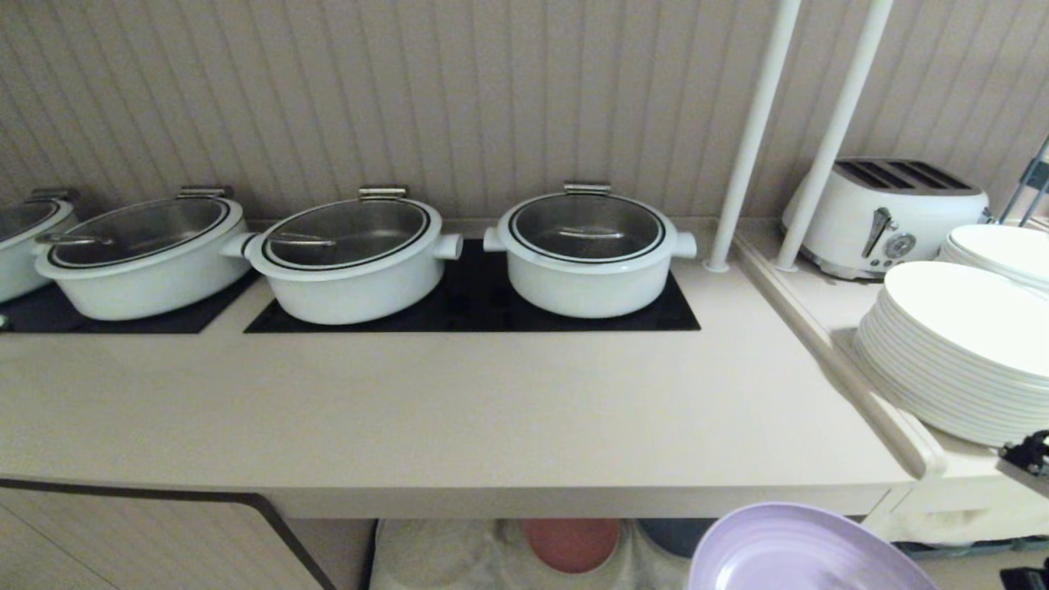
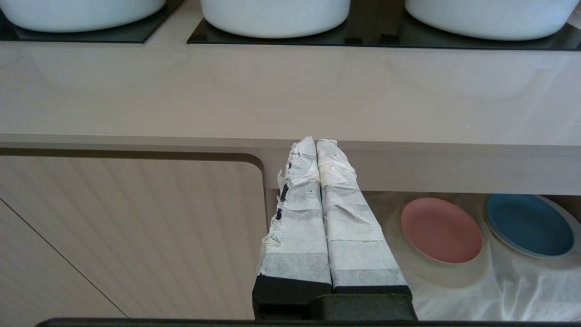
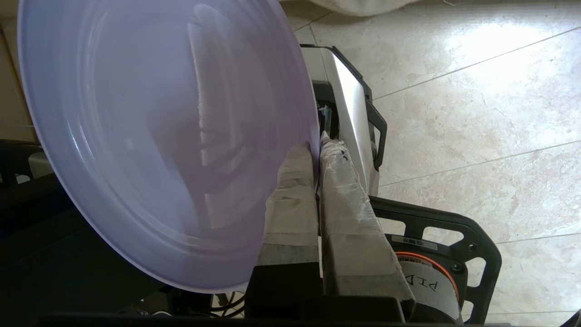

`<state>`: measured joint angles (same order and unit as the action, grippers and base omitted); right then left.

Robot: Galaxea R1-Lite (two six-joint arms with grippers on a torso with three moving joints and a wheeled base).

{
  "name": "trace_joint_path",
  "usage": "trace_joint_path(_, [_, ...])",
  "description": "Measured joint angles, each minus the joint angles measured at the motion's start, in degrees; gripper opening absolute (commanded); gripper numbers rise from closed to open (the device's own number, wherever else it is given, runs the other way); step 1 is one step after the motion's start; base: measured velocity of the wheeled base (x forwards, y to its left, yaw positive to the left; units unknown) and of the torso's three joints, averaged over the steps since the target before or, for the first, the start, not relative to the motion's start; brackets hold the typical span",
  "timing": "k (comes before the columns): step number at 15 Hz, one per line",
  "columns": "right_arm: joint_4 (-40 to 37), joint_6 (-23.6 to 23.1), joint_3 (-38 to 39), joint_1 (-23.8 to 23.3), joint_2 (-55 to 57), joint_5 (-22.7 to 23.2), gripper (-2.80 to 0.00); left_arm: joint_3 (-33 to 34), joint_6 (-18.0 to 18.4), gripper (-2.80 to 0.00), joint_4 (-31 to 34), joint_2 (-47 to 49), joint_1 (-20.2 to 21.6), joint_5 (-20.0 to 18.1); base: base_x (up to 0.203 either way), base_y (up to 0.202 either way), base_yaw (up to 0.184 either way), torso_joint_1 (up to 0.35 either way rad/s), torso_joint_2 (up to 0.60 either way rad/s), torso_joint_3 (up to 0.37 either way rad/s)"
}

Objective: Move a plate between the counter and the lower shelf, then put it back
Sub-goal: Put the plate in the cupboard

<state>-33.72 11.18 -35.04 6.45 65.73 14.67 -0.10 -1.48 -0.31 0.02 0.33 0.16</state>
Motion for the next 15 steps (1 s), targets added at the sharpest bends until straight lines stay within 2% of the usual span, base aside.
trace_joint_path(15, [-0.05, 0.17, 0.04, 0.11, 0.67, 0.0, -2.8, 0.0, 0.0, -2.8, -0.05, 0.0, 0.0, -0.06, 0.0, 0.0, 0.0, 0.0, 0.0, 0.0])
